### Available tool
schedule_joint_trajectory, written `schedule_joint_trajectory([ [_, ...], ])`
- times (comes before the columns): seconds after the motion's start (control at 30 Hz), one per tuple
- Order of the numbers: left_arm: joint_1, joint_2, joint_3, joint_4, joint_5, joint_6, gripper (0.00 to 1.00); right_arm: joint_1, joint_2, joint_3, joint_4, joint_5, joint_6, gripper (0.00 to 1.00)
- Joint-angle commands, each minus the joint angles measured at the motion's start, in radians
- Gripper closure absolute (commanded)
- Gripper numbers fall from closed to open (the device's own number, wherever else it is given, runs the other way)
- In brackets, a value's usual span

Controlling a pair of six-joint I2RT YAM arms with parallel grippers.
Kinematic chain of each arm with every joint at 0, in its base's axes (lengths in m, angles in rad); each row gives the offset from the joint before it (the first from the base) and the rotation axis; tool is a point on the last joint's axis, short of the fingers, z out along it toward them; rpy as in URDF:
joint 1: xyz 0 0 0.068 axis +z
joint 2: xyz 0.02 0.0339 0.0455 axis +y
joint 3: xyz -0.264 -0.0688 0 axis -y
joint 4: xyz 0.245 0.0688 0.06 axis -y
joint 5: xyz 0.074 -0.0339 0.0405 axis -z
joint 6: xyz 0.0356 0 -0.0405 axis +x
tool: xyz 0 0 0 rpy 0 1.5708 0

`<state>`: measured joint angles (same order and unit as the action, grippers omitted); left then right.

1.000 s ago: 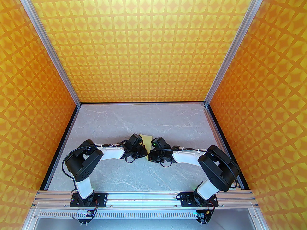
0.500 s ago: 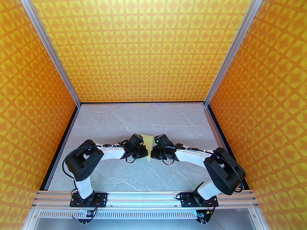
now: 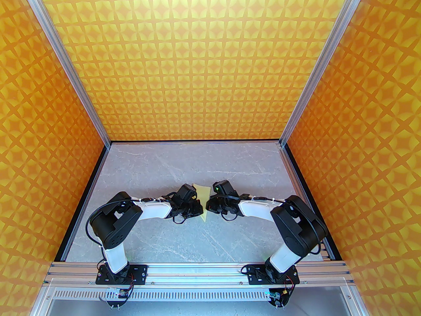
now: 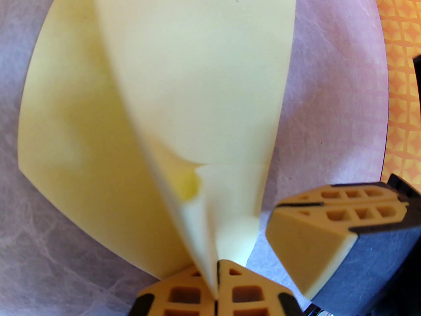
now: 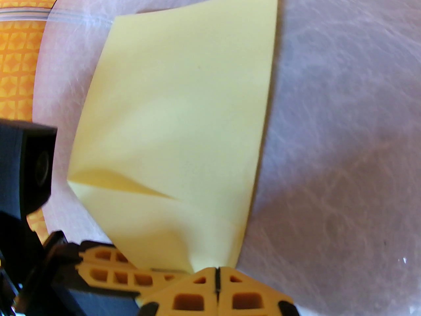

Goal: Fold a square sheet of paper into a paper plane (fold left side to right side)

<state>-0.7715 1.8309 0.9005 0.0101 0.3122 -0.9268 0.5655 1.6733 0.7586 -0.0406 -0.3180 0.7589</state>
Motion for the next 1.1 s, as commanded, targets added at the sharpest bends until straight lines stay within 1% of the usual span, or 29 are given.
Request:
schedule_joint_trajectory([
  [0.0, -0.009, 0.028, 0.012, -0.047, -0.016, 0.013, 0.96, -0.007, 0.023, 0.020, 0.042, -0.026, 0.018, 1.00],
  [0.1, -0.009, 0.028, 0.013, -0.049, -0.016, 0.013, 0.96, -0.008, 0.051, 0.025, 0.035, -0.024, 0.012, 1.00],
  [0.23, -0.011, 0.025, 0.018, -0.065, -0.016, 0.019, 0.95, -0.009, 0.083, 0.025, -0.005, 0.020, -0.002, 1.00],
  [0.3, -0.015, 0.024, 0.033, -0.098, -0.016, 0.030, 0.91, -0.009, 0.097, 0.022, -0.017, 0.031, -0.009, 1.00],
  [0.4, -0.027, 0.023, 0.061, -0.173, -0.022, 0.041, 0.91, -0.009, 0.098, 0.012, -0.019, 0.045, -0.009, 1.00],
  [0.47, -0.036, 0.028, 0.077, -0.212, -0.025, 0.046, 0.88, -0.009, 0.094, 0.008, -0.020, 0.051, -0.009, 1.00],
  [0.6, -0.051, 0.034, 0.094, -0.255, -0.025, 0.051, 0.87, -0.009, 0.095, 0.009, -0.020, 0.051, -0.012, 1.00],
  [0.67, -0.056, 0.032, 0.097, -0.260, -0.026, 0.051, 0.85, -0.009, 0.097, 0.009, -0.017, 0.050, -0.011, 1.00],
  [0.8, -0.062, 0.037, 0.098, -0.245, -0.019, 0.051, 0.83, -0.009, 0.096, 0.004, -0.012, 0.047, -0.010, 1.00],
  [0.87, -0.063, 0.048, 0.105, -0.244, -0.018, 0.051, 0.84, -0.009, 0.094, 0.001, -0.012, 0.047, -0.010, 1.00],
  [0.97, -0.063, 0.063, 0.119, -0.246, -0.018, 0.052, 0.88, -0.009, 0.095, 0.000, -0.013, 0.044, -0.010, 1.00],
  [1.03, -0.063, 0.071, 0.126, -0.253, -0.019, 0.052, 0.95, -0.009, 0.092, -0.001, -0.015, 0.044, -0.009, 1.00],
  [1.07, -0.062, 0.073, 0.127, -0.256, -0.021, 0.052, 0.95, -0.009, 0.091, -0.003, -0.015, 0.045, -0.009, 1.00],
])
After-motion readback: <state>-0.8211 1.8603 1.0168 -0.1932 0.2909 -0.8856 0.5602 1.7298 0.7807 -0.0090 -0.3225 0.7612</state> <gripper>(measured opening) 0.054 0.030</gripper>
